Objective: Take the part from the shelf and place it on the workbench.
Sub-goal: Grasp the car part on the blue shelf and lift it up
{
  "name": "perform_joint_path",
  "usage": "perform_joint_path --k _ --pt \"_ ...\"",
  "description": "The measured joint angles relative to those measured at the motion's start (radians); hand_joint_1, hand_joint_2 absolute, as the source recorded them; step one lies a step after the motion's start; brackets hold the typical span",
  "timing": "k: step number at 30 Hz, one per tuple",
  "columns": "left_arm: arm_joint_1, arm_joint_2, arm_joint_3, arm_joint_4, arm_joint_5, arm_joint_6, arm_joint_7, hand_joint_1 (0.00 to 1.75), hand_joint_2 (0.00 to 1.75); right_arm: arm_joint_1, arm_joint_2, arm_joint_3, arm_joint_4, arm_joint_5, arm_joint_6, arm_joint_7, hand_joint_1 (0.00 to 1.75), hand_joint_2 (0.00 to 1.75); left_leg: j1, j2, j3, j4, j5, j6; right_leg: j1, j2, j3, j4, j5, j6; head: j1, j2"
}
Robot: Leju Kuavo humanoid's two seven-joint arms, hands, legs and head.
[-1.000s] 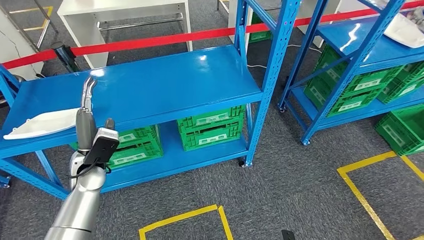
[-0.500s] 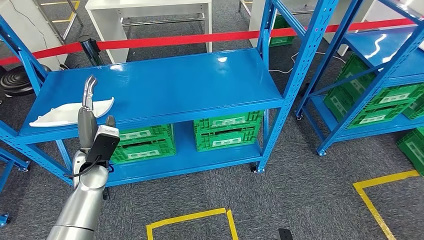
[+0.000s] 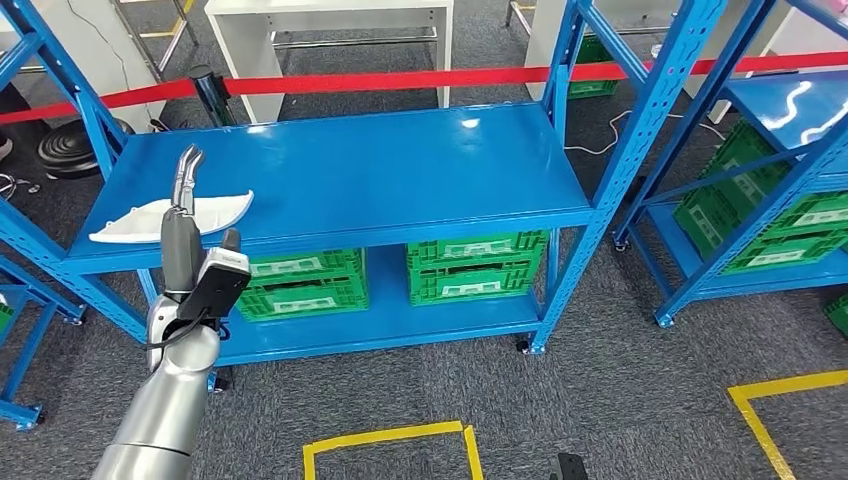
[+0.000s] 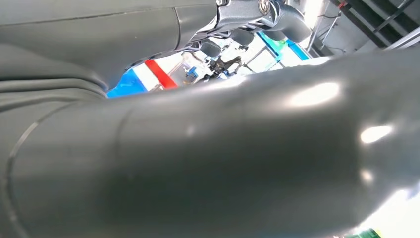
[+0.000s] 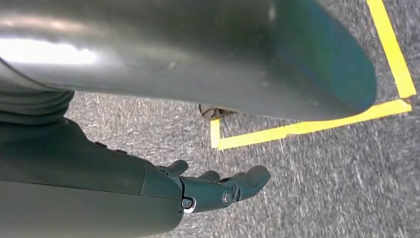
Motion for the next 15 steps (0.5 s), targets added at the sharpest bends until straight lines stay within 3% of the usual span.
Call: perform_joint_path --k 3,11,15 --pt "-0.004 -0.004 0.000 0.008 0.000 0.000 0.003 0.00 0.00 0.001 0.000 0.000 0.000 -0.003 0.003 -0.003 0.00 0.00 0.000 -0.003 0.000 -0.001 0.002 0.006 0.001 0.000 0.003 -0.007 0.005 -0.008 0.001 0.000" --pt "-0.026 -0.009 -0.001 0.031 0.003 -0.009 0.003 0.00 0.00 0.001 0.000 -0.005 0.000 -0.017 0.008 -0.002 0.00 0.00 -0.003 -0.003 0.000 0.000 0.000 0.019 -0.001 0.000 0.012 -0.023 0.011 0.019 0.000 0.000" --pt "-0.032 -0.012 -0.001 0.037 0.003 -0.010 0.003 0.00 0.00 0.001 0.002 -0.006 0.000 -0.019 0.009 -0.002 0.00 0.00 -0.003 -0.003 0.000 0.000 0.000 0.020 -0.001 0.000 0.012 -0.024 0.012 0.024 0.000 0.000"
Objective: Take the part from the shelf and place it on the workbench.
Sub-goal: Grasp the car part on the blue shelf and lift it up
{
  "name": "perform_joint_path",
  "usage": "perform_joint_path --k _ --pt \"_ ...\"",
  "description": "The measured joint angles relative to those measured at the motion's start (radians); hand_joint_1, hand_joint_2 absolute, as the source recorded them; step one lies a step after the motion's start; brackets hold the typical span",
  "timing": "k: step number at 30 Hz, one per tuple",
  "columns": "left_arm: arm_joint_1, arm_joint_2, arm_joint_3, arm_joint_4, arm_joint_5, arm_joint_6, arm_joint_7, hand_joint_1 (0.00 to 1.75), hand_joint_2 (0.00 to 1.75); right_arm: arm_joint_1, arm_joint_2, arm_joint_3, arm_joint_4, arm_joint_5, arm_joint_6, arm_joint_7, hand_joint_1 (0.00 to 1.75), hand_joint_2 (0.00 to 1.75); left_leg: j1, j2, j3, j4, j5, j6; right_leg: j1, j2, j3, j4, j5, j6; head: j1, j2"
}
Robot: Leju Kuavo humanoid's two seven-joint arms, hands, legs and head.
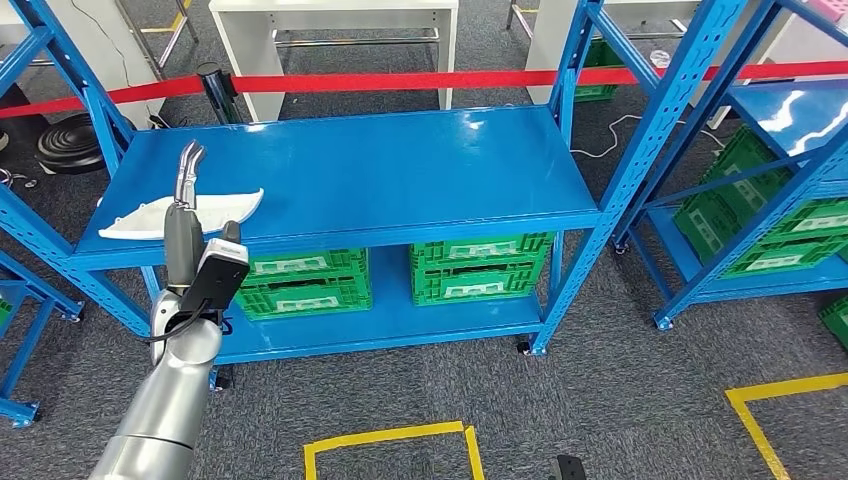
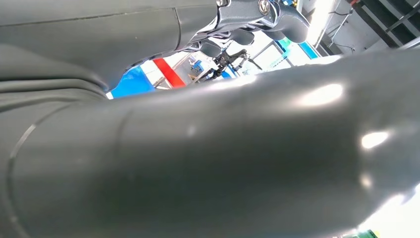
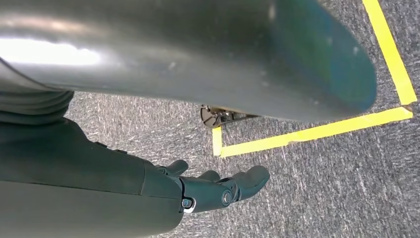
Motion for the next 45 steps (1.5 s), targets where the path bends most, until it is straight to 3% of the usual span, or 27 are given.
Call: perform_joint_path --k 45 --pt "-0.009 -0.007 0.000 0.027 0.018 -0.009 -0.015 0.00 0.00 0.000 0.000 -0.017 0.000 0.012 0.026 -0.011 0.00 0.00 0.002 0.000 0.000 -0.002 0.001 -0.002 0.002 0.000 -0.001 0.002 -0.001 0.000 0.000 0.000"
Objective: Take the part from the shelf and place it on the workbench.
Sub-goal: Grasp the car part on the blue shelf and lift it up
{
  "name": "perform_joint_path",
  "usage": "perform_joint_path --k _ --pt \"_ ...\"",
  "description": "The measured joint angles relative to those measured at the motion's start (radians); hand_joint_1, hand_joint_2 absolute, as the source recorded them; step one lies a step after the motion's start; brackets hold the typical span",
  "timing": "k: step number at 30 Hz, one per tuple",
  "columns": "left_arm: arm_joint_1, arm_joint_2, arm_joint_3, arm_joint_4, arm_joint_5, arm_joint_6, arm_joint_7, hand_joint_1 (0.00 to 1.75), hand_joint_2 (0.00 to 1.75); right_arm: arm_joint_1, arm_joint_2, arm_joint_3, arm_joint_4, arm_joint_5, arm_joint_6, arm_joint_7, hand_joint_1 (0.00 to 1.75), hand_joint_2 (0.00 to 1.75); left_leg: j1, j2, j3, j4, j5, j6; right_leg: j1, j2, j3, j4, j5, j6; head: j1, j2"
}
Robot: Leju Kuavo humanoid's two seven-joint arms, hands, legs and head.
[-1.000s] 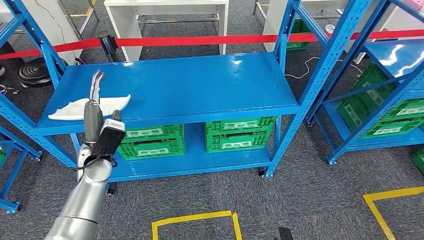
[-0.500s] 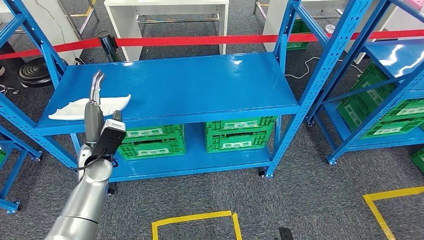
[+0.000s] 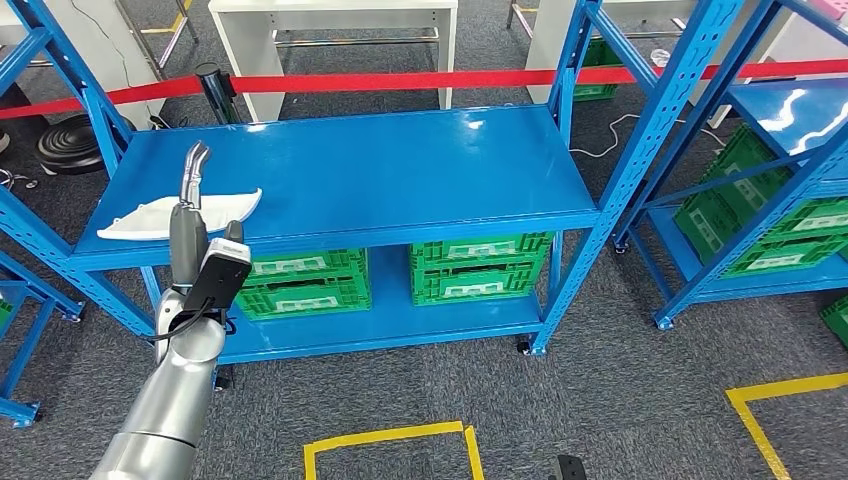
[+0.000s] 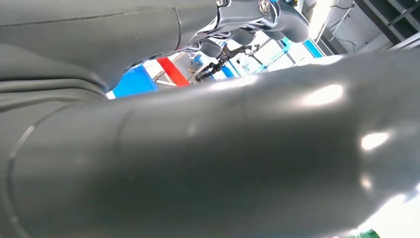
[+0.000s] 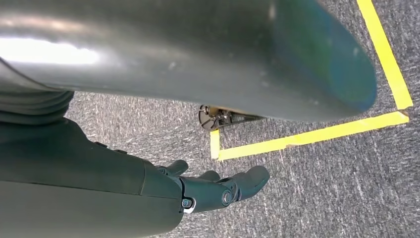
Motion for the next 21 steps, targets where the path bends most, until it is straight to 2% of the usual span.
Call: perform_joint_path --k 12,15,18,19,21 --pt "0.000 0.002 0.000 0.000 0.001 -0.005 0.004 0.00 0.00 0.000 0.000 0.000 0.000 0.008 0.005 -0.001 0.00 0.00 -0.007 0.000 -0.001 0.003 -0.003 0.005 -0.004 0.000 0.000 -0.001 0.001 0.005 0.000 0.000" --pt "0.000 0.002 0.000 0.000 0.001 -0.008 0.005 0.00 0.00 0.000 0.001 0.000 0.000 0.008 0.005 -0.001 0.00 0.00 -0.011 0.000 -0.003 0.007 -0.006 0.012 -0.008 -0.002 0.001 -0.001 0.000 0.012 0.000 0.000" --pt "0.000 0.003 0.000 -0.003 0.000 -0.010 0.007 0.00 0.00 -0.001 0.002 0.000 0.000 0.008 0.005 -0.001 0.00 0.00 -0.010 -0.002 0.001 -0.003 -0.007 0.027 -0.012 -0.005 0.004 -0.004 -0.005 0.025 0.000 0.000" --pt "-0.002 0.003 0.000 -0.004 0.000 -0.011 0.008 0.00 0.00 -0.001 0.002 0.000 0.000 0.008 0.005 -0.002 0.00 0.00 -0.007 -0.004 0.007 -0.009 -0.006 0.033 -0.012 -0.002 -0.002 0.011 -0.014 0.027 0.001 0.000" --pt "-0.006 0.002 0.001 -0.005 -0.001 -0.011 0.011 0.00 0.00 -0.001 0.002 0.000 0.000 0.008 0.005 -0.002 0.00 0.00 -0.004 -0.006 0.017 -0.017 -0.003 0.042 -0.012 0.007 -0.050 0.104 -0.055 0.028 0.003 0.000"
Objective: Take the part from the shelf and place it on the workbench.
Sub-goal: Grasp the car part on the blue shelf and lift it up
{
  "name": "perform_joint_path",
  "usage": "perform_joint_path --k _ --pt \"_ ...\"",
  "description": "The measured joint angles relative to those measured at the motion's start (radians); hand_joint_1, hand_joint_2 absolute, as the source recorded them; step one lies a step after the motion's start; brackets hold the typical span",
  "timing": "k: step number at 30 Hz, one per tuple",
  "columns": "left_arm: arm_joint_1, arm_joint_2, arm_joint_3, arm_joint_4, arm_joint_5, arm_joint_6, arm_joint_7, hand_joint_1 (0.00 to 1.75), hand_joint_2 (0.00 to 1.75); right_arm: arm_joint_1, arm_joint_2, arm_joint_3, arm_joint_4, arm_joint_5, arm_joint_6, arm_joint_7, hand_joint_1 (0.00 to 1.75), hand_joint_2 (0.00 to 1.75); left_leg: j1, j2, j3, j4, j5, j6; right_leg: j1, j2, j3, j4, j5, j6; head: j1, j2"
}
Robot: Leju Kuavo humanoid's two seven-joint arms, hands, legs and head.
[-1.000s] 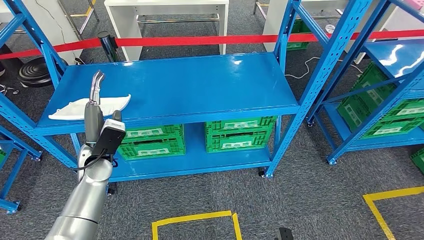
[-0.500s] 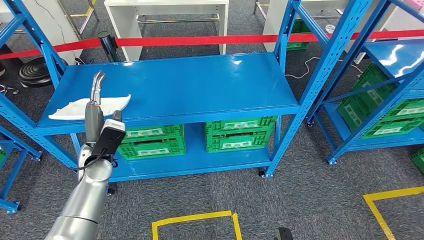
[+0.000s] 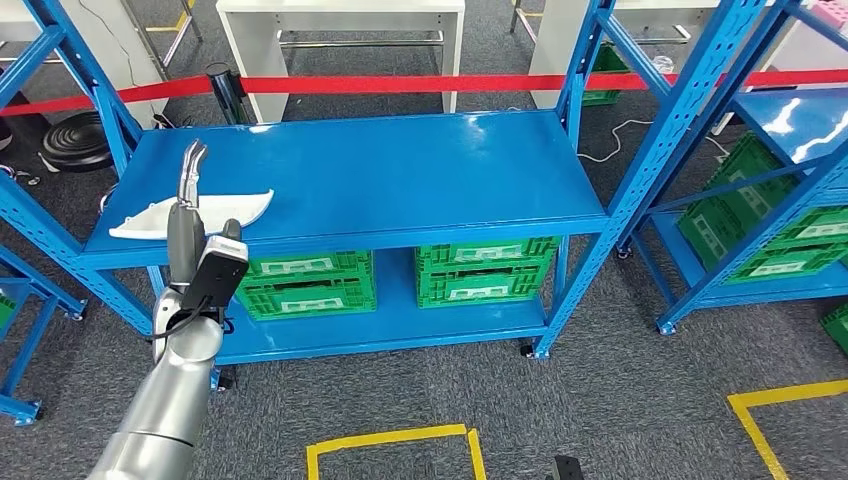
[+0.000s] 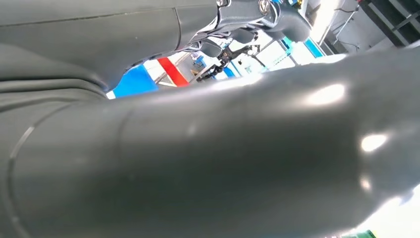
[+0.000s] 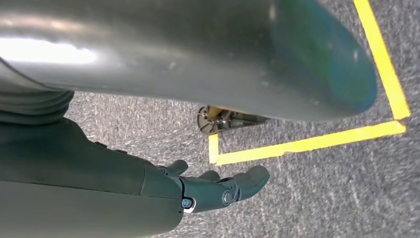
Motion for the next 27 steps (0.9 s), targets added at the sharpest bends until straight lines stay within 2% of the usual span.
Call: perform_joint_path --k 2,3,4,5,6,7,8,9,10,13,14,15,17,18,19,20,21,22,23,24,27 --pt "-0.001 0.000 0.000 0.002 -0.004 0.000 0.001 0.00 0.00 0.002 0.000 -0.001 0.000 0.000 0.000 0.001 0.00 0.00 -0.002 -0.003 0.002 0.003 -0.005 0.003 0.002 0.006 -0.083 0.140 -0.049 0.000 0.002 0.000" --pt "0.000 -0.001 0.000 0.003 -0.006 0.000 0.002 0.00 0.00 0.003 0.000 -0.001 0.000 0.000 0.000 0.001 0.00 0.00 -0.003 -0.006 0.004 0.006 -0.010 0.003 0.003 0.006 -0.114 0.181 -0.053 0.000 0.002 0.000" --pt "0.000 -0.001 0.000 0.004 -0.007 0.000 0.003 0.00 0.00 0.004 0.000 -0.002 0.000 0.000 0.000 0.001 0.00 0.00 -0.004 -0.010 0.007 0.009 -0.016 0.001 0.003 0.007 -0.127 0.187 -0.037 -0.002 0.002 0.000" --pt "0.001 -0.001 0.000 0.004 -0.007 0.000 0.003 0.00 0.00 0.005 0.000 -0.002 0.000 0.001 0.000 0.001 0.00 0.00 -0.003 -0.014 0.013 0.012 -0.024 -0.002 0.003 0.007 -0.119 0.151 -0.001 -0.003 0.002 0.000" --pt "0.001 -0.001 0.000 0.004 -0.008 0.000 0.004 0.00 0.00 0.005 0.000 -0.003 0.000 0.001 0.000 0.001 0.00 0.00 -0.003 -0.017 0.019 0.015 -0.034 -0.006 0.003 0.007 -0.093 0.083 0.044 -0.006 0.002 0.000" --pt "0.001 -0.001 0.000 0.004 -0.008 0.000 0.004 0.00 0.00 0.004 0.000 -0.004 0.000 0.002 0.000 0.001 0.00 0.00 -0.004 -0.019 0.023 0.019 -0.044 -0.011 0.004 0.008 -0.063 0.017 0.072 -0.009 0.002 0.000" --pt "0.000 -0.001 0.000 0.003 -0.008 0.000 0.004 0.00 0.00 0.003 0.000 -0.005 0.000 0.003 -0.001 0.000 0.00 0.00 -0.005 -0.021 0.026 0.023 -0.055 -0.017 0.006 0.009 -0.038 -0.034 0.086 -0.013 0.003 0.000" --pt "0.000 -0.001 0.000 0.003 -0.008 0.000 0.005 0.00 0.00 0.003 0.000 -0.006 0.000 0.003 -0.001 0.000 0.00 0.00 -0.006 -0.022 0.028 0.024 -0.063 -0.024 0.008 0.010 -0.022 -0.064 0.084 -0.019 0.003 0.000" --pt "0.000 -0.001 0.000 0.002 -0.008 0.000 0.005 0.00 0.00 0.003 0.000 -0.006 0.000 0.004 -0.002 -0.001 0.00 0.00 -0.007 -0.023 0.030 0.022 -0.070 -0.030 0.010 0.011 -0.015 -0.069 0.070 -0.026 0.003 0.000" --pt "-0.001 -0.001 0.000 -0.003 -0.008 0.001 0.000 0.00 0.00 0.004 0.000 -0.006 0.000 0.006 -0.004 -0.002 0.00 0.00 -0.005 -0.018 0.051 0.027 -0.086 -0.050 0.008 0.011 0.013 -0.076 0.052 -0.049 0.000 0.000" --pt "-0.003 -0.001 0.000 -0.005 -0.008 0.001 -0.001 0.00 0.00 0.003 0.000 -0.007 0.000 0.007 -0.004 -0.001 0.00 0.00 -0.004 -0.014 0.041 0.058 -0.097 -0.056 0.005 0.010 0.029 -0.080 0.044 -0.055 -0.002 0.000" --pt "-0.004 -0.001 0.000 -0.006 -0.008 0.002 -0.002 0.00 0.00 0.004 0.000 -0.007 0.000 0.008 -0.005 -0.001 0.00 0.00 -0.003 -0.010 0.014 0.110 -0.110 -0.062 0.003 0.010 0.044 -0.084 0.036 -0.060 -0.005 0.000" --pt "-0.001 0.000 0.000 -0.004 -0.008 0.002 -0.003 0.00 0.00 0.003 0.000 -0.007 0.000 0.009 -0.005 0.000 0.00 0.00 0.000 -0.006 -0.082 0.245 -0.140 -0.070 0.003 0.009 0.071 -0.087 0.016 -0.065 -0.008 0.000" --pt "0.003 0.000 0.000 -0.002 -0.008 0.003 -0.003 0.00 0.00 0.004 0.000 -0.007 0.000 0.009 -0.005 0.001 0.00 0.00 0.001 -0.005 -0.127 0.291 -0.138 -0.071 0.003 0.009 0.084 -0.087 0.005 -0.066 -0.008 0.000" --pt "0.006 0.001 0.000 0.000 -0.008 0.004 -0.004 0.00 0.00 0.005 0.000 -0.007 0.000 0.009 -0.006 0.002 0.00 0.00 0.002 -0.004 -0.157 0.304 -0.116 -0.071 0.003 0.011 0.100 -0.087 -0.008 -0.065 -0.008 0.000" --pt "0.008 0.002 0.000 0.001 -0.009 0.007 -0.006 0.00 0.00 0.006 0.000 -0.008 0.000 0.009 -0.007 0.003 0.00 0.00 0.002 -0.004 -0.169 0.278 -0.070 -0.070 0.003 0.012 0.117 -0.087 -0.021 -0.064 -0.008 0.000" --pt "0.009 0.002 0.000 0.002 -0.011 0.010 -0.008 0.00 0.00 0.007 0.000 -0.008 0.000 0.009 -0.009 0.004 0.00 0.00 0.002 -0.003 -0.164 0.218 -0.005 -0.066 0.003 0.014 0.136 -0.086 -0.035 -0.060 -0.008 0.000" --pt "0.009 0.004 0.000 0.004 -0.013 0.013 -0.010 0.00 0.00 0.008 0.000 -0.008 0.000 0.009 -0.010 0.004 0.00 0.00 0.001 -0.002 -0.152 0.161 0.047 -0.063 0.003 0.015 0.151 -0.087 -0.049 -0.056 -0.007 0.000" --pt "0.008 0.005 0.000 0.007 -0.016 0.015 -0.012 0.00 0.00 0.006 0.000 -0.010 0.000 0.008 -0.011 0.005 0.00 0.00 -0.001 -0.001 -0.137 0.110 0.082 -0.057 0.005 0.017 0.160 -0.087 -0.061 -0.049 -0.007 0.000" --pt "0.008 0.005 0.000 0.010 -0.017 0.017 -0.014 0.00 0.00 0.004 0.000 -0.011 0.000 0.008 -0.012 0.006 0.00 0.00 -0.003 -0.001 -0.125 0.076 0.091 -0.051 0.006 0.017 0.164 -0.088 -0.070 -0.043 -0.005 0.000" --pt "0.008 0.002 0.000 0.015 -0.017 0.018 -0.016 0.00 0.00 -0.001 0.000 -0.015 0.000 0.007 -0.012 0.007 0.00 0.00 -0.007 -0.005 -0.112 0.051 0.061 -0.031 0.007 0.013 0.167 -0.098 -0.080 -0.026 -0.003 0.000"
